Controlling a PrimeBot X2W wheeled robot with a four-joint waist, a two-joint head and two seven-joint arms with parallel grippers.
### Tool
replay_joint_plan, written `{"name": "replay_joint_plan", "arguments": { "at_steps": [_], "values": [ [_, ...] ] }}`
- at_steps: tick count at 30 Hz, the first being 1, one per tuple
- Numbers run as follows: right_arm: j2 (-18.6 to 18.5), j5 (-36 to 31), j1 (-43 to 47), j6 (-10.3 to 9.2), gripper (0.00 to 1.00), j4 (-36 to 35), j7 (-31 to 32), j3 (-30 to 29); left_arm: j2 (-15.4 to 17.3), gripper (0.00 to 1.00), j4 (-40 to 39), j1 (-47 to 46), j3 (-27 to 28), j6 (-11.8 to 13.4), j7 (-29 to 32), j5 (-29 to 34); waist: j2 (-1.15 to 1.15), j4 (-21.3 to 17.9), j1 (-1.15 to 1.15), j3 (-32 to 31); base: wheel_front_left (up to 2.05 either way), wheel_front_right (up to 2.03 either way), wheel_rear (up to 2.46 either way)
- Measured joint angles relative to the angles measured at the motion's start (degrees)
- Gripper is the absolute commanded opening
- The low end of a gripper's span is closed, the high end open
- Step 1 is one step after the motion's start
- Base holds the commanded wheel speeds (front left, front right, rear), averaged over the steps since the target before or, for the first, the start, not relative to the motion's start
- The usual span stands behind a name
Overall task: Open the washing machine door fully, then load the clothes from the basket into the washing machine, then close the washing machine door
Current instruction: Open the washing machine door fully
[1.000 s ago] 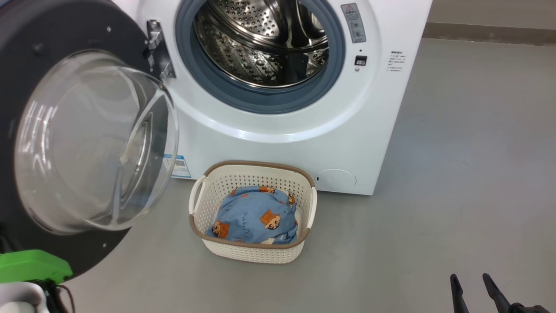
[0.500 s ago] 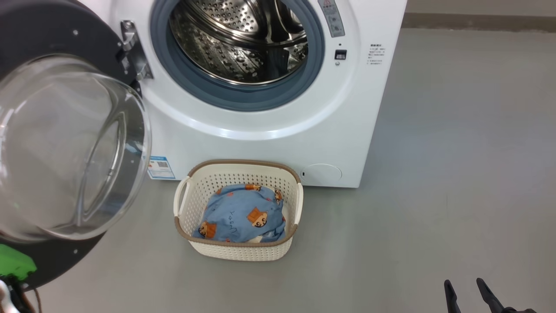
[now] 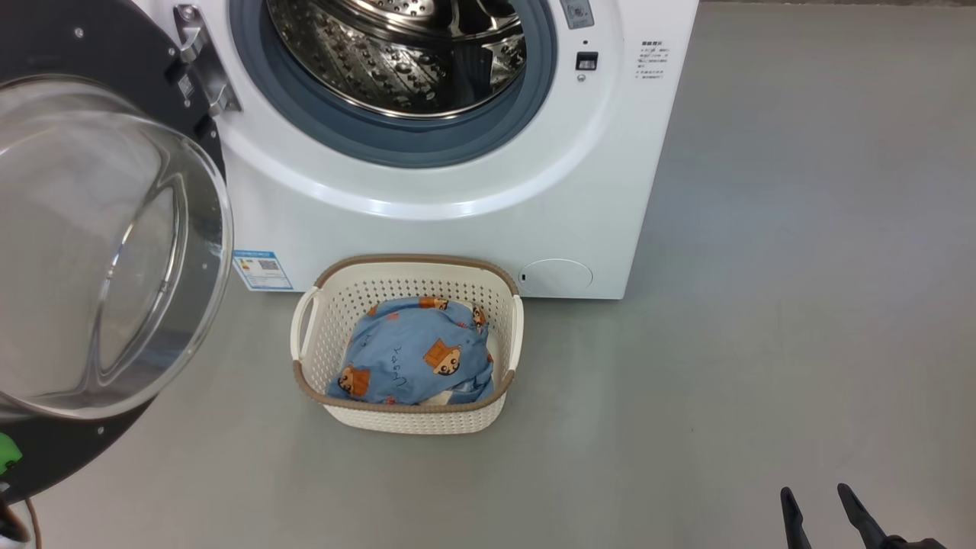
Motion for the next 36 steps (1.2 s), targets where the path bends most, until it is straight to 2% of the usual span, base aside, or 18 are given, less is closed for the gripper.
{"name": "replay_joint_plan", "arguments": {
  "at_steps": [6, 15, 18, 20, 22, 23, 24, 25, 33, 36],
  "values": [
    [0.0, 0.2, -0.2, 0.0, 1.0, 0.2, 0.0, 0.1, -2.0, 0.0, -1.7, -0.5, 2.2, -0.6, 0.0, 0.4, 0.0, 0.6, 0.0, -0.5, 0.0, 0.0, 0.0],
    [0.1, 0.6, -0.2, 0.0, 1.0, 0.9, 0.0, 0.4, -7.0, 0.0, -8.4, 0.4, 3.7, -6.5, 0.0, -0.3, 0.0, 2.1, 0.0, -3.1, 0.0, 0.0, 0.0],
    [0.1, 2.7, -0.2, 0.0, 1.0, 1.0, 0.0, 0.7, -8.3, 0.02, -11.7, 2.0, 3.5, -7.9, 0.0, -0.9, 0.0, 2.5, 0.0, -3.9, 0.0, 0.0, 0.0],
    [0.1, 3.0, -0.3, 0.0, 1.0, 1.0, 0.0, 0.8, -8.9, 0.21, -14.1, 3.3, 2.5, -8.7, 0.0, -1.2, 0.0, 2.6, 0.0, -4.4, 0.0, 0.0, 0.0],
    [0.1, 3.2, -0.4, 0.0, 1.0, 1.1, 0.0, 0.8, -9.1, 0.47, -16.6, 4.6, 1.0, -9.4, 0.0, -1.8, 0.0, 2.7, 0.0, -4.7, 0.0, 0.0, 0.0],
    [0.1, 3.2, -0.6, 0.0, 1.0, 1.3, 0.0, 0.8, -9.2, 0.66, -18.1, 5.5, -0.1, -9.7, -0.1, -1.8, 0.0, 2.6, 0.0, -4.8, 0.0, 0.0, 0.0],
    [0.1, 3.2, -1.0, 0.0, 1.0, 1.3, 0.0, 0.8, -9.2, 0.93, -19.4, 6.2, -1.1, -9.9, -0.1, -1.9, 0.0, 2.5, 0.0, -4.9, 0.0, 0.0, 0.0],
    [0.1, 3.2, -1.3, 0.0, 1.0, 1.3, 0.0, 0.8, -9.2, 1.0, -20.6, 7.1, -2.5, -10.1, -0.1, -2.4, 0.0, 2.4, 0.0, -4.9, 0.0, 0.0, 0.0],
    [0.1, 3.0, -1.6, 0.0, 1.0, 0.9, 0.0, 1.0, -9.1, 1.0, -29.9, 16.1, -16.9, -8.5, -0.1, -7.1, 0.0, 0.6, 0.0, -4.9, 0.0, 0.0, 0.0],
    [0.1, 2.8, -1.9, 0.0, 1.0, 0.5, 0.0, 1.0, -9.1, 1.0, -32.4, 18.2, -19.9, -8.6, -0.1, -9.0, 0.0, -0.1, 0.0, -4.9, 0.0, 0.0, 0.0]
  ]
}}
